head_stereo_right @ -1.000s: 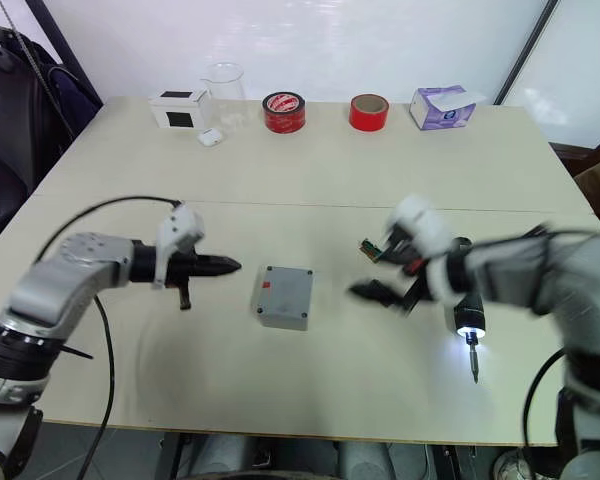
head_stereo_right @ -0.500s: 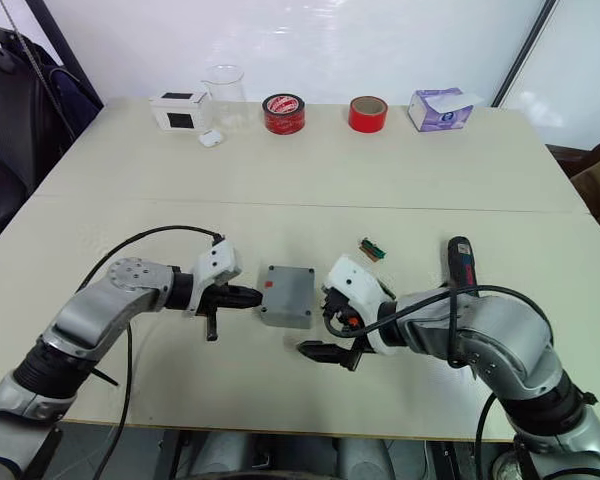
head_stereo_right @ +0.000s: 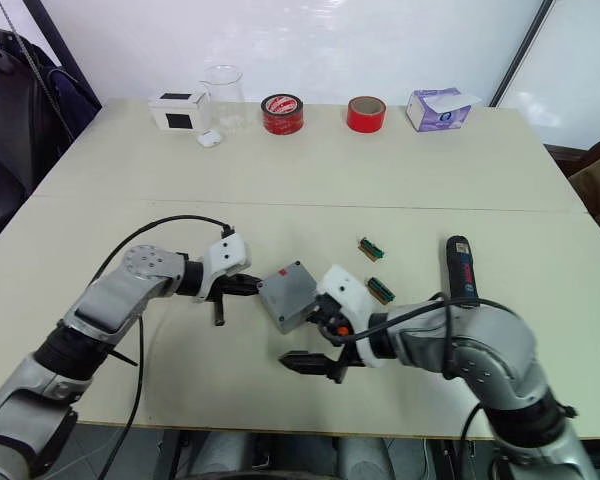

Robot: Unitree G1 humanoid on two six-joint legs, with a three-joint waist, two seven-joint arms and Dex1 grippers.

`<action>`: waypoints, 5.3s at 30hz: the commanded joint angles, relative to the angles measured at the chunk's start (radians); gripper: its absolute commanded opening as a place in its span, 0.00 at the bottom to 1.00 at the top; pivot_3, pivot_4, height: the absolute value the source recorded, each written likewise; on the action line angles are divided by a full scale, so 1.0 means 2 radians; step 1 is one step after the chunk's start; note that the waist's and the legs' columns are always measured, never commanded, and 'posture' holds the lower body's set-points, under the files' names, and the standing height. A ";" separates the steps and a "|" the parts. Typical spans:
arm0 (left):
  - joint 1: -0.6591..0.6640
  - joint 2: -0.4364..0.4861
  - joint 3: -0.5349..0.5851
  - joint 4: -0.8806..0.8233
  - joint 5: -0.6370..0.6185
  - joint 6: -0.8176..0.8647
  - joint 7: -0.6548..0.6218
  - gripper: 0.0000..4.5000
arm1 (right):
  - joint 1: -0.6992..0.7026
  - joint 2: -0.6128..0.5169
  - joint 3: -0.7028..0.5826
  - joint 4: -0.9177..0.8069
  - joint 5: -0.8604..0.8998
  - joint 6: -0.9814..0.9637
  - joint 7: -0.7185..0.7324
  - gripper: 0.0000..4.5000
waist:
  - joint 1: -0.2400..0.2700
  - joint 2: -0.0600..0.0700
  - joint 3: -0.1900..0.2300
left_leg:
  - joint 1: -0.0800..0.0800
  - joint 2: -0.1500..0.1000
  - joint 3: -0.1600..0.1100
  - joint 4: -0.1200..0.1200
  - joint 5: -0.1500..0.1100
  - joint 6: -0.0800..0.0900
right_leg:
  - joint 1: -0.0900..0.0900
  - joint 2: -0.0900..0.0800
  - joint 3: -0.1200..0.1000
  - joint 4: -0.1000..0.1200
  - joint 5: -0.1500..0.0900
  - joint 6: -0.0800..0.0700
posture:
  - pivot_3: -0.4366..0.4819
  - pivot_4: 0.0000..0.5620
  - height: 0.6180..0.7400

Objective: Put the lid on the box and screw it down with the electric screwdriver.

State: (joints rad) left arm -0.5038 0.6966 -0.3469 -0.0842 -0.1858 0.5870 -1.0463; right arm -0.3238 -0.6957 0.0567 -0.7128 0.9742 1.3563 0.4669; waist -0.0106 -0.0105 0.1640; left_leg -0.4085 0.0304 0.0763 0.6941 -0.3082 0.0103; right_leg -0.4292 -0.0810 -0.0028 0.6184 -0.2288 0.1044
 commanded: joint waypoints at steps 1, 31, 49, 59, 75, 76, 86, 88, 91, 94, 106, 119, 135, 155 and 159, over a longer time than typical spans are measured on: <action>0.022 0.031 0.016 -0.042 -0.012 0.009 -0.024 0.00 | -0.003 -0.045 -0.007 -0.025 -0.011 -0.038 0.043 0.99 | -0.001 0.000 0.000 | 0.000 0.000 0.000 0.000 0.000 0.000 | 0.000 0.000 0.000 0.000 0.000 0.000 | 0.48 0.27 1.00; 0.017 -0.016 0.010 -0.067 -0.028 0.031 0.003 0.00 | -0.018 -0.014 0.133 0.047 -0.192 -0.156 0.094 0.99 | 0.001 0.000 0.000 | 0.000 0.000 0.000 0.001 0.000 0.000 | 0.000 0.000 0.000 0.000 0.000 0.000 | 0.48 0.27 1.00; 0.014 -0.022 0.014 -0.059 -0.019 0.025 0.007 0.00 | -0.019 -0.002 0.124 0.038 -0.190 -0.139 0.094 0.99 | 0.001 0.000 0.000 | 0.000 0.000 0.000 0.001 0.000 0.000 | 0.000 0.000 0.000 0.001 0.000 0.000 | 0.48 0.27 1.00; 0.010 0.044 0.081 -0.090 -0.090 0.070 -0.048 0.00 | -0.007 -0.029 -0.082 0.071 -0.122 -0.145 0.110 0.99 | 0.001 0.000 0.000 | 0.000 0.000 0.000 0.001 0.000 0.000 | 0.000 0.000 0.000 0.001 0.000 0.000 | 0.48 0.27 1.00; -0.056 -0.002 0.124 -0.133 -0.201 0.161 -0.011 0.00 | -0.057 0.026 -0.013 0.376 -0.344 -0.434 0.086 0.43 | -0.002 0.000 0.001 | 0.000 0.000 0.001 0.001 0.000 0.000 | 0.000 0.001 0.000 0.002 0.000 0.001 | 0.48 0.27 1.00; -0.055 -0.002 0.124 -0.134 -0.202 0.163 -0.009 0.00 | -0.057 0.028 -0.014 0.380 -0.346 -0.437 0.089 0.43 | -0.002 0.000 0.001 | 0.000 0.000 0.001 0.001 0.000 0.000 | 0.000 0.001 0.000 0.003 0.000 0.001 | 0.48 0.27 1.00; -0.047 0.003 0.119 -0.142 -0.204 0.164 0.006 0.00 | -0.054 0.042 -0.019 0.384 -0.346 -0.433 0.099 0.43 | -0.001 0.000 0.001 | 0.000 0.000 0.001 0.002 0.000 -0.001 | 0.000 0.001 0.000 0.003 0.000 0.000 | 0.48 0.27 1.00; -0.047 0.003 0.117 -0.142 -0.203 0.163 0.007 0.00 | -0.052 0.043 -0.018 0.386 -0.349 -0.433 0.098 0.43 | -0.001 0.000 0.001 | 0.000 0.000 0.001 0.002 0.000 -0.001 | 0.000 0.001 0.000 0.003 0.000 0.000 | 0.48 0.27 1.00; -0.048 0.004 0.115 -0.140 -0.203 0.162 0.007 0.00 | -0.049 0.043 -0.019 0.385 -0.351 -0.428 0.098 0.43 | -0.001 0.000 0.001 | 0.000 0.000 0.001 0.002 0.000 -0.001 | 0.000 0.001 0.000 0.003 0.000 0.000 | 0.48 0.27 1.00; -0.049 0.005 0.112 -0.136 -0.201 0.159 0.006 0.00 | -0.045 0.041 -0.020 0.383 -0.353 -0.427 0.099 0.43 | 0.000 0.000 0.001 | 0.000 0.000 0.001 0.002 0.000 -0.001 | 0.000 0.001 0.000 0.003 0.000 0.000 | 0.48 0.27 1.00; -0.047 0.006 0.102 -0.130 -0.193 0.147 0.006 0.00 | -0.040 0.048 -0.031 0.380 -0.351 -0.420 0.098 0.43 | -0.001 0.000 0.001 | 0.001 0.000 0.001 0.002 0.000 -0.001 | 0.000 0.001 0.000 0.003 0.000 0.000 | 0.48 0.27 1.00; -0.032 0.010 0.094 -0.115 -0.179 0.122 -0.002 0.00 | -0.042 0.057 -0.032 0.381 -0.354 -0.419 0.097 0.00 | -0.001 0.000 0.001 | 0.001 0.000 0.001 0.002 0.000 -0.001 | 0.000 0.001 0.000 0.003 0.000 0.000 | 0.48 0.27 1.00; -0.020 0.012 0.095 -0.099 -0.176 0.108 -0.015 0.00 | -0.026 0.048 -0.065 0.309 -0.334 -0.415 0.101 0.00 | -0.001 0.000 0.001 | 0.001 0.000 0.001 0.002 0.000 -0.001 | 0.000 0.001 0.000 0.003 0.000 0.000 | 0.48 0.27 1.00; 0.006 0.043 0.117 -0.090 -0.190 0.112 -0.024 0.00 | 0.034 0.100 0.001 0.096 -0.249 -0.302 0.073 0.00 | 0.000 0.000 0.001 | 0.001 0.000 0.000 0.002 0.000 -0.001 | 0.000 0.000 0.000 0.004 -0.001 0.000 | 0.48 0.27 1.00; 0.004 0.041 0.115 -0.089 -0.187 0.111 -0.018 0.00 | 0.040 0.093 0.010 0.103 -0.254 -0.305 0.076 0.00 | 0.000 0.000 0.001 | 0.001 0.000 0.000 0.002 0.000 -0.001 | 0.000 0.001 0.000 0.004 0.000 0.000 | 0.48 0.27 1.00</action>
State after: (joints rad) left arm -0.4838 0.7783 -0.1333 -0.2416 -0.5559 0.8066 -1.0862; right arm -0.2456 -0.5000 0.0725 -0.4927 0.4722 0.7585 0.6154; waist -0.0109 -0.0113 0.1655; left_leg -0.4071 0.0299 0.0773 0.6977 -0.3076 0.0092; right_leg -0.4291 -0.0798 -0.0029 0.6266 -0.2296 0.1038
